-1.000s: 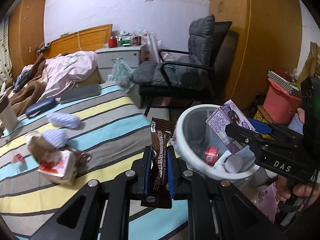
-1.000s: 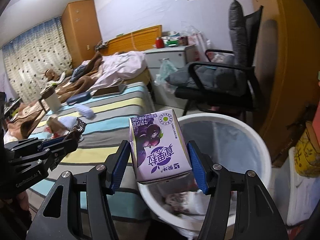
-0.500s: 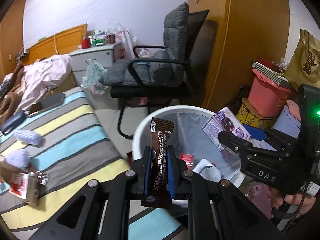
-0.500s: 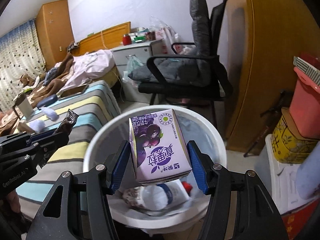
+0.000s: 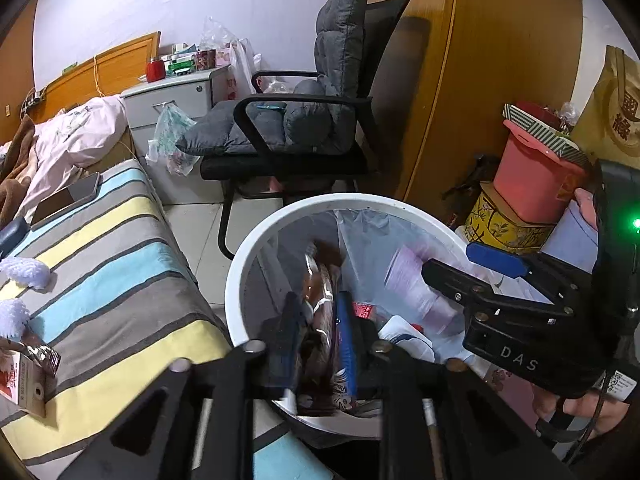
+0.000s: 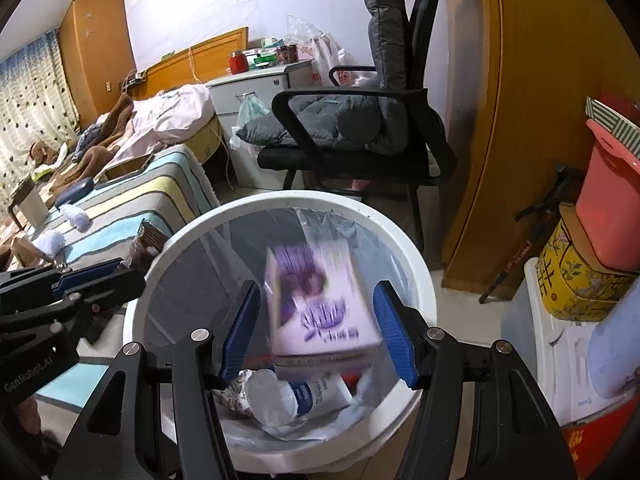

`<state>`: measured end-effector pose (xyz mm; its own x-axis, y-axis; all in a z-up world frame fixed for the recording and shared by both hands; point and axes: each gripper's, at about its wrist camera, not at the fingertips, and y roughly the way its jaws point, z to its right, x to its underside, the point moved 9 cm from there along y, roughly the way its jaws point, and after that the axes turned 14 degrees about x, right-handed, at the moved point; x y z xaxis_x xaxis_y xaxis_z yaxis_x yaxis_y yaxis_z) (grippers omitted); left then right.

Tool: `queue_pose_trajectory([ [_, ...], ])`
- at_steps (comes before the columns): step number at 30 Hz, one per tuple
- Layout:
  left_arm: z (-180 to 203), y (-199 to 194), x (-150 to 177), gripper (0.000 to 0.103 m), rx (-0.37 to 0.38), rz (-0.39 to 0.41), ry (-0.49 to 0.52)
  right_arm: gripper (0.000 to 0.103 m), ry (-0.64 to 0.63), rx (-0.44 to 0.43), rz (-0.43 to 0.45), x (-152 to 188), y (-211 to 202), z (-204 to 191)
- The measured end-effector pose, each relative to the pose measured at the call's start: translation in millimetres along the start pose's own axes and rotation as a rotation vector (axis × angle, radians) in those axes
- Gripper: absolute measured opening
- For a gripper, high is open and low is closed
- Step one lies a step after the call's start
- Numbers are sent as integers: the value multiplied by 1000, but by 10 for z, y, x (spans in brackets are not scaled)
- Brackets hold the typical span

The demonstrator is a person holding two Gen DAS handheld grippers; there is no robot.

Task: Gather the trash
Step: 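Carry both items over the white bin and open both grippers, then move both grippers back over the bed toward the remaining trash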

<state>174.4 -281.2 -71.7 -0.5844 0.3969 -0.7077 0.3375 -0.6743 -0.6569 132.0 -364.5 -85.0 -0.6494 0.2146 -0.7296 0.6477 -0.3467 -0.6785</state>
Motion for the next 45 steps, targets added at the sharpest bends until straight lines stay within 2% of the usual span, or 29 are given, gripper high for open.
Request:
queue_pose_trajectory([
  [1, -9, -5, 2, 47, 1, 1, -5, 61, 5, 1, 1, -3, -9, 8],
  [3, -39, -24, -8, 54, 1, 11, -13, 61, 7, 10, 6, -21, -3, 22],
  [20, -219, -370, 58, 54, -44, 61, -42, 62, 3, 18, 41, -55, -155, -86],
  [31, -613, -969, 210, 58, -147, 160, -103, 62, -27, -31, 78, -71, -302, -400],
  [45, -1250, -1697, 625, 62, -291, 230, -201, 62, -142, -122, 104, -47, -417, -1101],
])
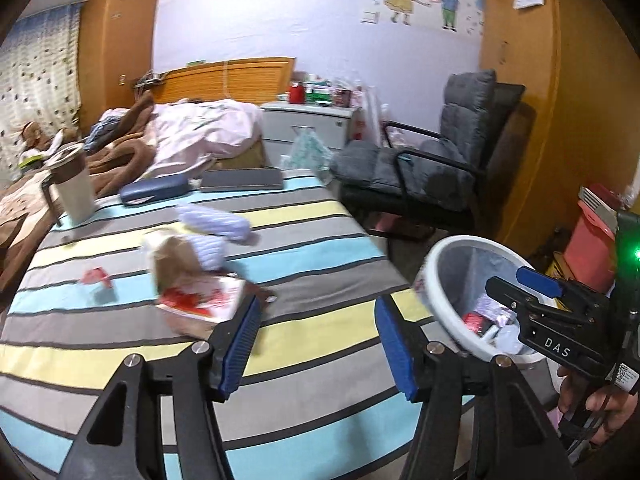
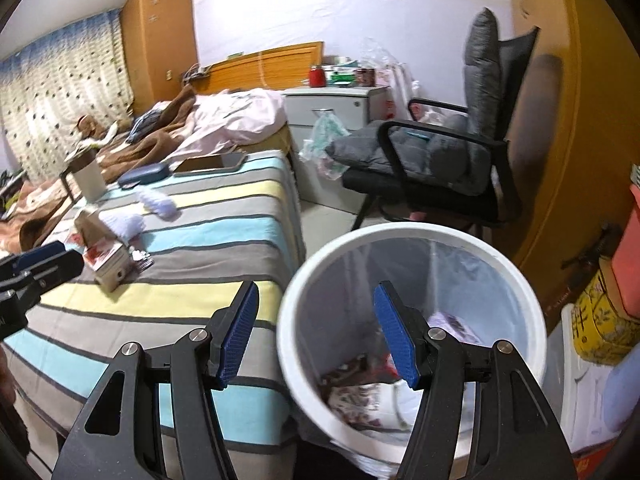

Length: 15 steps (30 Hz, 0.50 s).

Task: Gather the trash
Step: 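Move both grippers back over the bed toward the remaining trash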

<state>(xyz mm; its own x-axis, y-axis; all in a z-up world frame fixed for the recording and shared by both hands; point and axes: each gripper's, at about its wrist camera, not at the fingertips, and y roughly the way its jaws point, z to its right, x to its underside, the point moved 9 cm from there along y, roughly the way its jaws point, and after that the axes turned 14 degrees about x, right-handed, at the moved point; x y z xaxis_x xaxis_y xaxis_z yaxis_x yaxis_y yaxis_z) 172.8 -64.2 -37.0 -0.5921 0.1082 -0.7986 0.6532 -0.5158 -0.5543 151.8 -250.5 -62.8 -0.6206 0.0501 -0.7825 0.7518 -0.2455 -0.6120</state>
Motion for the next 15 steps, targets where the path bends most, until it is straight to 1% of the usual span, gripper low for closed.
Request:
queue_pose_trajectory([
  [4, -273, -166, 38, 63, -65, 19, -20, 62, -23, -45, -1, -13, 5, -218],
  [6, -391, -230, 66, 64, -82, 23, -32, 62, -46, -63, 1, -12, -2, -333],
  [11, -787, -403, 158, 65, -151, 33, -93, 62, -102, -121, -1, -4, -3, -661],
  [15, -1069, -518, 212, 68, -194, 34, -128, 63, -144, -177, 4, 15, -53, -921],
])
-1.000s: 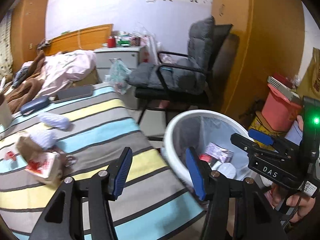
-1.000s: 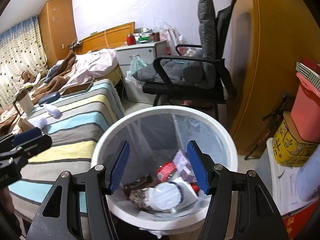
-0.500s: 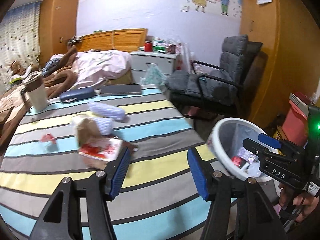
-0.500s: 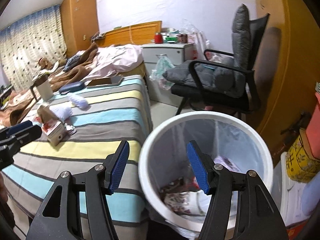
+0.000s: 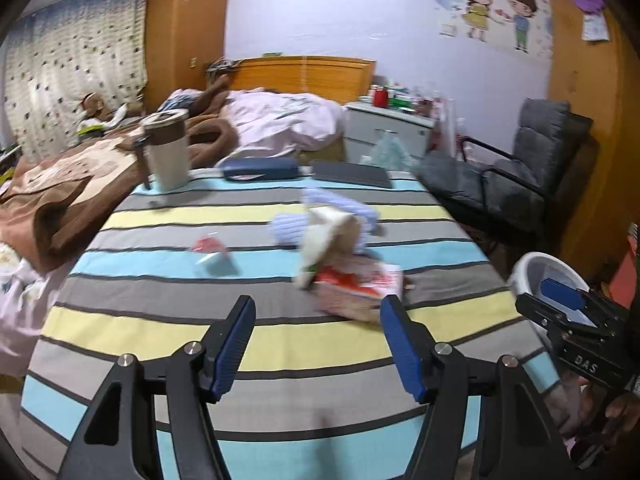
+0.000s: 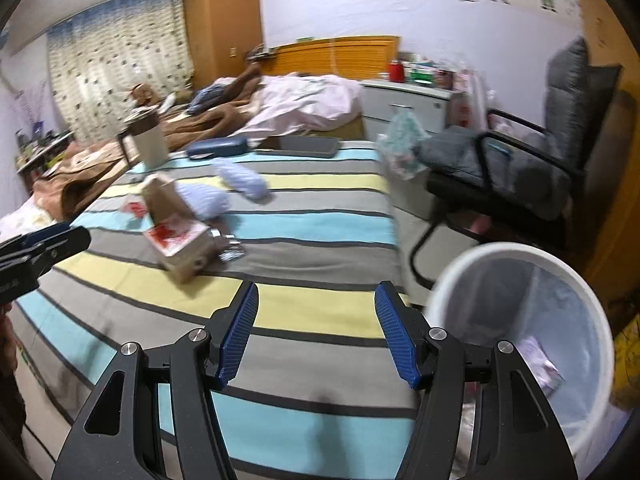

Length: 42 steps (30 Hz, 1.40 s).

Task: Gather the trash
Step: 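Move both grippers back over the bed toward the remaining trash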

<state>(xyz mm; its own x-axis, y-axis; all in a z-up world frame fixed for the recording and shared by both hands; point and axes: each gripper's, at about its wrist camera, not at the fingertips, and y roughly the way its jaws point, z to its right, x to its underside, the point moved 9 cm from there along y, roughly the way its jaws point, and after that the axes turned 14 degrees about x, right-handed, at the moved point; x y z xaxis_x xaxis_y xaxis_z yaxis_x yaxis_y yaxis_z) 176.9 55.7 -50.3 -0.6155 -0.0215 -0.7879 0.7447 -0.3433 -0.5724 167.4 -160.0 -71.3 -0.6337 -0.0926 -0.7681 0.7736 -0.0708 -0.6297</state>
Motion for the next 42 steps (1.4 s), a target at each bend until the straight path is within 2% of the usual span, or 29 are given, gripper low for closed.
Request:
queue_pose_trajectory([
  [6, -395, -73, 11, 70, -34, 2, -39, 63, -48, -111, 0, -70, 32, -376],
  [18, -907, 62, -48, 73, -35, -36, -77, 65, -158, -322, -16, -230, 175, -1006],
  [29, -1088, 329, -158, 74, -22, -75, -67, 66, -233, -348, -83, -228, 423, -1150],
  [33, -1161, 422, -198, 74, -15, -89, -70, 74, -283, -413, -116, -140, 407, -1253],
  [35, -1180, 449, -213, 74, -18, -98, -53, 74, -326, -425, -122, -66, 354, -1288],
  [38, -1198, 487, -241, 74, -11, -103, -40, 74, -374, -409, -128, 24, 308, -1340],
  [42, -1198, 542, -269, 74, 6, -111, -18, 74, -372, -360, -147, 33, 334, -1385],
])
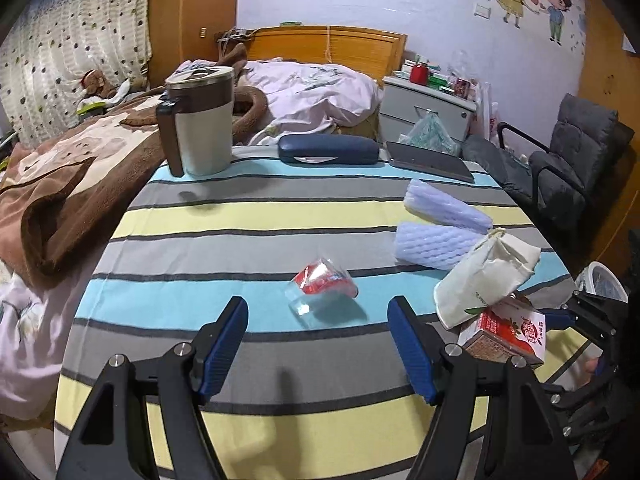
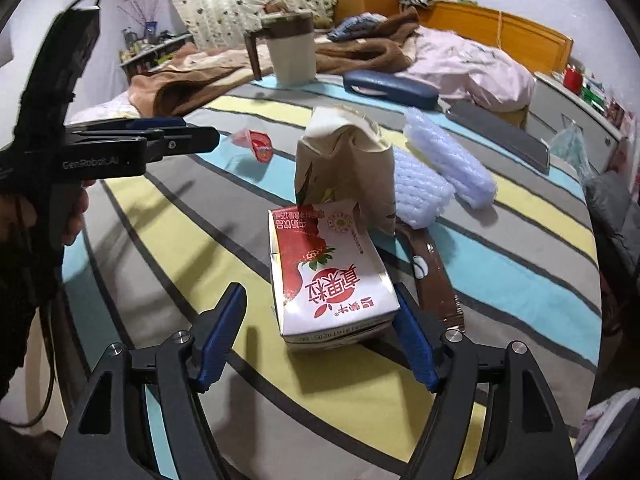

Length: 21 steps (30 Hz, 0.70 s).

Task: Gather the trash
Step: 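Move both grippers back over the bed toward the remaining trash, then grasp the red-and-white juice box with the right gripper while the left gripper grasps the clear cup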

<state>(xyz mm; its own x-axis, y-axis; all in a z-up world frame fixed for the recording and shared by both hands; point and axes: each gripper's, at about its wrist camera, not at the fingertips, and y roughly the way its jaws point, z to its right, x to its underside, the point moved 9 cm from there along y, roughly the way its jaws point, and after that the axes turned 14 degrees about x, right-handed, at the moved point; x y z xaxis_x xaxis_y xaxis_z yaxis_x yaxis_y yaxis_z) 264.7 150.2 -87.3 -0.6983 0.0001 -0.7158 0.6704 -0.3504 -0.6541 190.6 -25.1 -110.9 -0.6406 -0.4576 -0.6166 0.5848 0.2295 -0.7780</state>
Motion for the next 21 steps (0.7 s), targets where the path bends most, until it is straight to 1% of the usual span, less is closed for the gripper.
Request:
queue_pose_trajectory([
  [1, -8, 24, -5, 75, 9, -7, 3, 74, 6, 6, -4, -12, 13, 3],
  [3, -41, 61, -20, 75, -3, -14, 7, 74, 34, 40, -17, -14, 26, 24],
  [6, -66, 132, -49, 75, 1, -30, 17, 73, 87, 31, -27, -4, 21, 26],
  [9, -112, 213, -63, 75, 1, -47, 23, 60, 100, 46, -17, 23, -3, 14],
  [11, -163, 265, -68, 75, -8, -56, 11, 60, 104, 56, -14, 39, -11, 23],
  [14, -146, 323, -95, 75, 13, -57, 12, 59, 112, 62, -12, 50, -17, 34],
  [17, -157, 403, -91, 75, 11, -73, 13, 59, 131, 70, -7, 65, -38, 59],
  [18, -159, 435, -74, 74, 18, -86, 7, 59, 140, 69, -6, 77, -54, 73],
  [21, -166, 480, -33, 68, 26, -104, -8, 59, 166, 68, 2, 93, -97, 120],
])
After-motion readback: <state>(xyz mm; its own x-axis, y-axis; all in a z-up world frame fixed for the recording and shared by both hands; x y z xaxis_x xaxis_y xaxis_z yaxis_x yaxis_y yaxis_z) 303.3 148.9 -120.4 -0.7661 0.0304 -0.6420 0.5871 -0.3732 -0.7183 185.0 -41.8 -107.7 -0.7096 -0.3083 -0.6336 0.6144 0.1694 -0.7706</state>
